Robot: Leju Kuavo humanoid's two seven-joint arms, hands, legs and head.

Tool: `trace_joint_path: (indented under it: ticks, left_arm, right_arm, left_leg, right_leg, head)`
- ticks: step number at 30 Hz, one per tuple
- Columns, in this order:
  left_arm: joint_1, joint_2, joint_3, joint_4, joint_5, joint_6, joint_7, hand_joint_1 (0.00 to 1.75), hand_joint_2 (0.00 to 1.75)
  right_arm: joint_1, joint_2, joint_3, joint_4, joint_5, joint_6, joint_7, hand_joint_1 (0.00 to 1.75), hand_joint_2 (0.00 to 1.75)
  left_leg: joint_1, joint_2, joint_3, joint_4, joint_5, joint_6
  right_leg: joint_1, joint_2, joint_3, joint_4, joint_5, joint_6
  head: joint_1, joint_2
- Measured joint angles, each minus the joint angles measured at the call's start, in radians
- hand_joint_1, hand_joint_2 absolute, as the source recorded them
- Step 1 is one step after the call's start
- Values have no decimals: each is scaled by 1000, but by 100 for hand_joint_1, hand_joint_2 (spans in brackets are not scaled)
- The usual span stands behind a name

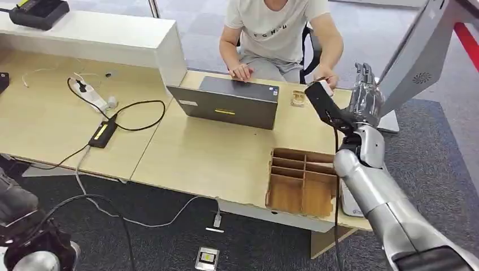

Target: Pass the card to the sensor for recognition and then transmit it.

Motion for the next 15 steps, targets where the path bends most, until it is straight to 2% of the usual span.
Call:
trace_joint_path:
  ticks: [2,3,9,10,15]
  left_arm:
    - [0,2,-3,2,1,0,-6,0,0]
    - [0,2,-4,2,1,0,-9,0,0]
    - [14,3,-4,2,-5,0,-32,0,0]
    - [22,3,-2,1,-7,0,-35,0,0]
    - [46,2,9,-9,-19,0,-42,0,0]
  right_arm:
    - [9,-19,-4,-34,24,-3,-2,0,175]
    - [16,-28,-8,-57,36,2,-2,0,0]
    - [125,-85,-54,-312,82,57,-19,0,0]
    - [152,-93,-61,-363,86,59,-19,0,175]
    - [288,-134,-83,-595,68,43,-38,0,175]
  left_leg:
    - [0,0,0,0,0,0]
    - [0,0,0,0,0,0]
    - [0,0,0,0,0,0]
    - [0,0,0,0,0,0]
    - [0,0,0,0,0,0]
  right_leg:
    - [0,0,0,0,0,0]
    - [0,0,0,0,0,0]
    - [0,0,0,0,0,0]
    - [0,0,0,0,0,0]
    - [0,0,0,0,0,0]
  head:
    - [0,0]
    - [0,0]
    - [0,0]
    - [0,0]
    - [0,0]
